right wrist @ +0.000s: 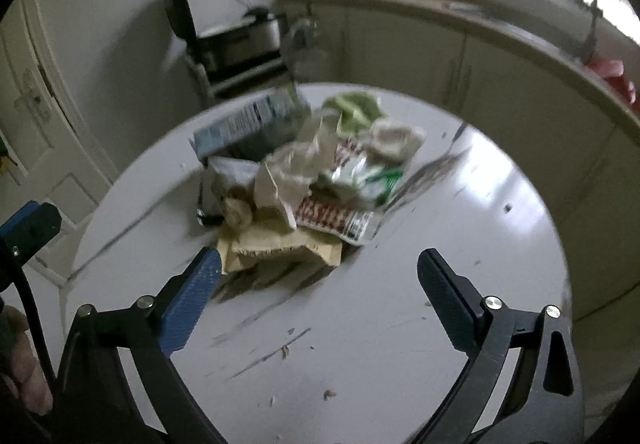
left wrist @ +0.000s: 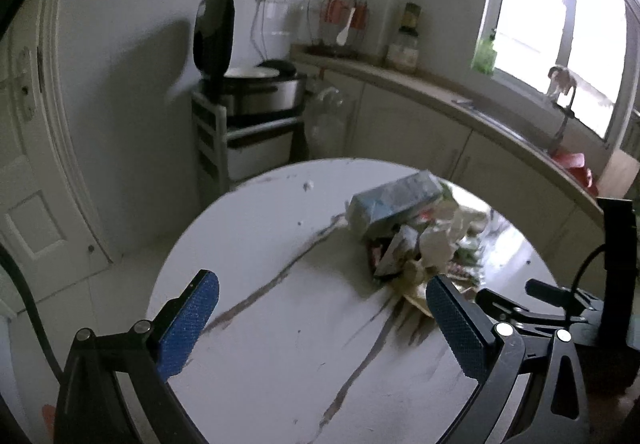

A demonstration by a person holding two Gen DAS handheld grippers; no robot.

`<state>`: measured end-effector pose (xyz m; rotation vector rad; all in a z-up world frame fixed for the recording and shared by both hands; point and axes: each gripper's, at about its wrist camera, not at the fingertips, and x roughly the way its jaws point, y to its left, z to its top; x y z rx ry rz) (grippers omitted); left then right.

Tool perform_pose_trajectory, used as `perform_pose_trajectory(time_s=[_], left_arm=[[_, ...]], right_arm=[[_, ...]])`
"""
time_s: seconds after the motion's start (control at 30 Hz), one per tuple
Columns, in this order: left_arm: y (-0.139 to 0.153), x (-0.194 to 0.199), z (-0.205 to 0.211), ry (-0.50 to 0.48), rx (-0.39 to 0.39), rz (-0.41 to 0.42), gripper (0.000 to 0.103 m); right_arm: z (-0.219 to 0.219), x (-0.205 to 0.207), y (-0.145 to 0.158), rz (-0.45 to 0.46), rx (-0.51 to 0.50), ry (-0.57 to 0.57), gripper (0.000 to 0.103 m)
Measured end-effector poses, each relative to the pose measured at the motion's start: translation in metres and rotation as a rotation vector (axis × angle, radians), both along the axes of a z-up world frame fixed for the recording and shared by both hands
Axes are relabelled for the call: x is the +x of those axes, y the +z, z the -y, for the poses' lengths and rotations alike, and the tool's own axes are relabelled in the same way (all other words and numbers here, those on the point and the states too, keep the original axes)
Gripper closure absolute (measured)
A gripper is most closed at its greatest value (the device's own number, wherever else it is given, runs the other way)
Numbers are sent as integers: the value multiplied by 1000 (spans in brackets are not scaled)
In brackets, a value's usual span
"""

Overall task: Collect trash
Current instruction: 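Return both tools to the table above the remaining trash, then grasp the brown paper ball with right tool while left tool grasps the tan paper packet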

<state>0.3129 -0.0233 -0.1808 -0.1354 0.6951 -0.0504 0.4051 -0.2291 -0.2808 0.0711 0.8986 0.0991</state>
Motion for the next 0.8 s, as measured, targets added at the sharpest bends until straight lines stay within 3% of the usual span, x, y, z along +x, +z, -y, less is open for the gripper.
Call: perform_pose_trajectory(time_s=[0.2, 0.37, 0.53, 0.67, 0.8], left_arm=[[-11, 34, -4, 6, -2, -54, 1], [-19, 55, -8, 13, -3, -81, 1], [-27, 66, -8, 20, -2, -92, 1], [-30, 75, -8, 21, -2, -95, 1], [-36, 76, -2, 16, -1, -96, 1]], right_arm=[[-8, 14, -22, -64, -17, 30, 9], [-30, 16, -24, -68, -61, 133, 9], [-55, 20, -34, -75, -152, 206, 8], [-55, 27, -43, -79, -196, 192, 24], [-50, 29, -42, -66, -154, 220, 36]])
